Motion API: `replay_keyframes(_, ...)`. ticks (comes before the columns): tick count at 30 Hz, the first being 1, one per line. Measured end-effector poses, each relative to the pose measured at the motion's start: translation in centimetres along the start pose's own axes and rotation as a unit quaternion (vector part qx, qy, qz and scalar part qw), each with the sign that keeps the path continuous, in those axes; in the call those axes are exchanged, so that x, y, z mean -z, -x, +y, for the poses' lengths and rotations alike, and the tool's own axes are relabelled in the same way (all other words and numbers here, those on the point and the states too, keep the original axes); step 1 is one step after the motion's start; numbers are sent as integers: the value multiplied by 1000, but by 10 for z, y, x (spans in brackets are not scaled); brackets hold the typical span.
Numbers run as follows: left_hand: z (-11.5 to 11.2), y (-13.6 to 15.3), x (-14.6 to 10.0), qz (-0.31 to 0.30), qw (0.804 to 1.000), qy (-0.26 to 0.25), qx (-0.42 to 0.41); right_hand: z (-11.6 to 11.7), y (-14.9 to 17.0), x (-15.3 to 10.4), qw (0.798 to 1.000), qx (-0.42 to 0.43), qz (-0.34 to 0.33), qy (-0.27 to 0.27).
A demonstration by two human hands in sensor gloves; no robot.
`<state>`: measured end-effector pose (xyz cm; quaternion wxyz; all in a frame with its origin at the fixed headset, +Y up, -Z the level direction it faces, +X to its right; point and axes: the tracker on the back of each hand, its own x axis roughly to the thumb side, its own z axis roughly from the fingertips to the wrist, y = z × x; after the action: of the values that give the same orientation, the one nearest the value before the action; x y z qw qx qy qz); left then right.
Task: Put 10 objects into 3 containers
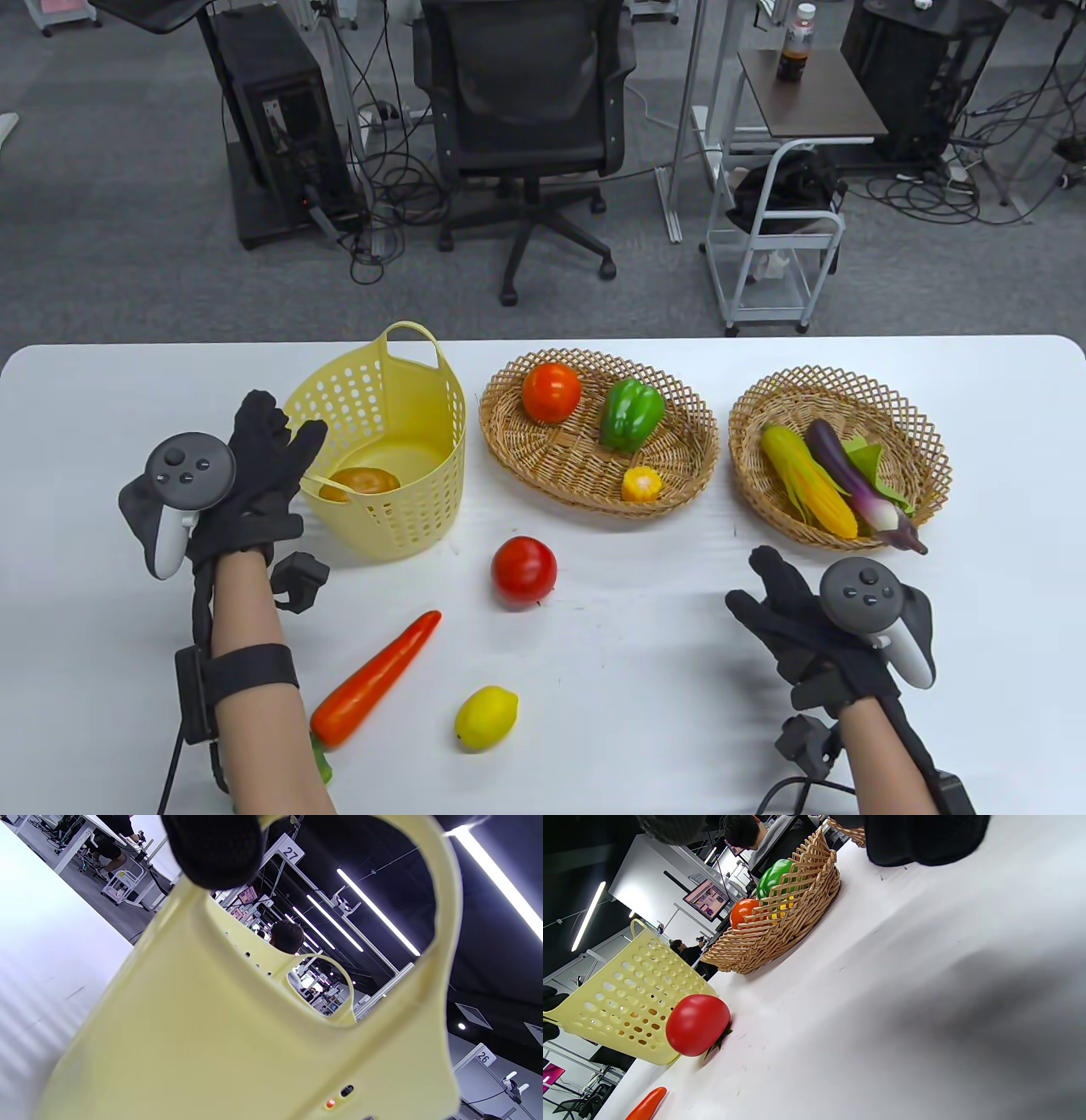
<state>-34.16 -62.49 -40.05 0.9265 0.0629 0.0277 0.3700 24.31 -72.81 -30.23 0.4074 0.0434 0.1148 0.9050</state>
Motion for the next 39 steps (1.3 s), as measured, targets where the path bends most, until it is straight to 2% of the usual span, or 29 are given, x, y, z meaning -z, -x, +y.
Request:
replay_keyframes(5,3,0,-5,-13,1000,-12,-8,0,0,0,1000,-2,0,-2)
replay_keyframes(11,24,6,-26,-36,996,-86,-8,0,0,0,1000,0,-3,0)
replay_keyframes(13,30,9,-33,-29,996,-82,3,0,0,0,1000,-1,-5,0)
replay_keyframes(17,36,17,-49,23,992,31,120,1,0,0,1000,-1,-9,-2)
replay_keyframes(21,29,27,-63,57,980,117,153,2,0,0,1000,-1,-11,-1)
replay_keyframes(24,13,32,-73,84,956,215,184,4,0,-1,1000,-2,-10,-7)
replay_keyframes(25,9,33,-76,88,949,232,194,4,0,-1,1000,-2,-10,-8)
replay_keyframes(27,-6,34,-83,109,917,306,232,5,0,-1,1000,-4,-11,-11)
replay_keyframes(32,-31,35,-98,91,897,367,229,5,0,-1,1000,-2,-12,-10)
replay_keyframes(39,-61,31,-108,67,878,413,231,3,1,-2,1000,6,-12,-9)
